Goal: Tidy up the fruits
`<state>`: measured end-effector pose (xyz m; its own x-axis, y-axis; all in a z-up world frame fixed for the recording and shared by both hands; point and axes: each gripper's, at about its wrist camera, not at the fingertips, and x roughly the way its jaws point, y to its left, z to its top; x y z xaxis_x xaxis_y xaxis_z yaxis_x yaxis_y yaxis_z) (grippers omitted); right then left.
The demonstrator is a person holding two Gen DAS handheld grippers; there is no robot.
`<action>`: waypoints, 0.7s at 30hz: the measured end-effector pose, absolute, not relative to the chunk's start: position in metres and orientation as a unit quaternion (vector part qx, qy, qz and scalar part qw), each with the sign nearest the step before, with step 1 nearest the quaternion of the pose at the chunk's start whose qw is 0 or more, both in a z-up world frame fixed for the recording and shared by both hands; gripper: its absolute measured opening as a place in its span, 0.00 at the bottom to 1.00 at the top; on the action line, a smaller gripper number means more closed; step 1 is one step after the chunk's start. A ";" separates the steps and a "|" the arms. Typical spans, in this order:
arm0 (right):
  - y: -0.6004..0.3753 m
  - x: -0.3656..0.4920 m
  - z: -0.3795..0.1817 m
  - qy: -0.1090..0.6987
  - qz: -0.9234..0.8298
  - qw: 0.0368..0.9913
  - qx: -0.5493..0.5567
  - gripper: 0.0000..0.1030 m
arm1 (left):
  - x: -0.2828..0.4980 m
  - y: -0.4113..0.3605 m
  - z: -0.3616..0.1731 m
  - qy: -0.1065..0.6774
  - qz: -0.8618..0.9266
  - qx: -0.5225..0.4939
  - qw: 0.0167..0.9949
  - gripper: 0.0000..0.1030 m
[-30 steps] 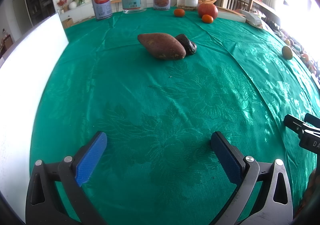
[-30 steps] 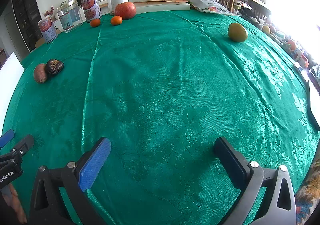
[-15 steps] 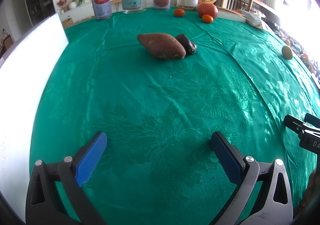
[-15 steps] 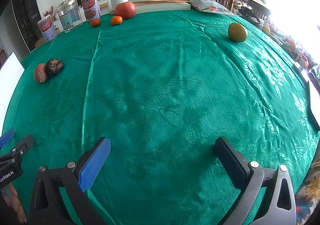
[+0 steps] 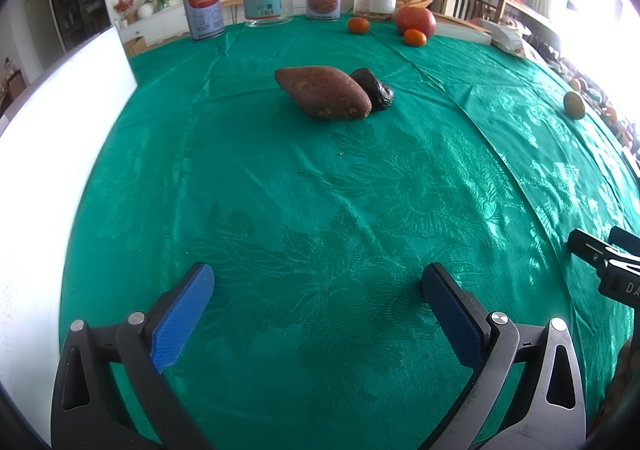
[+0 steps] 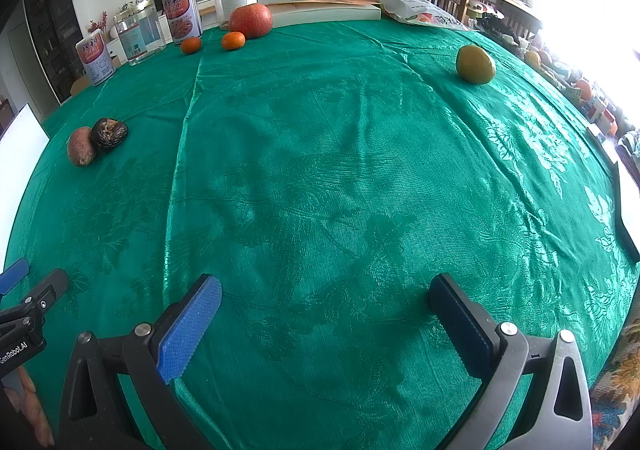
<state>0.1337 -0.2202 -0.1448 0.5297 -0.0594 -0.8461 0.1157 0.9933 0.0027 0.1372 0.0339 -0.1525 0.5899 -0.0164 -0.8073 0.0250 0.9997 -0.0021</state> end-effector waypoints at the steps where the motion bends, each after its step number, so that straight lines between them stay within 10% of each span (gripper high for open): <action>1: -0.220 0.134 -0.145 0.482 -0.050 0.874 0.029 1.00 | 0.137 0.034 -0.153 0.453 -0.012 0.005 0.892 1.00; 21: -0.220 0.134 -0.145 0.482 -0.050 0.874 0.029 1.00 | 0.167 0.072 -0.121 0.484 -0.069 -0.115 0.865 0.98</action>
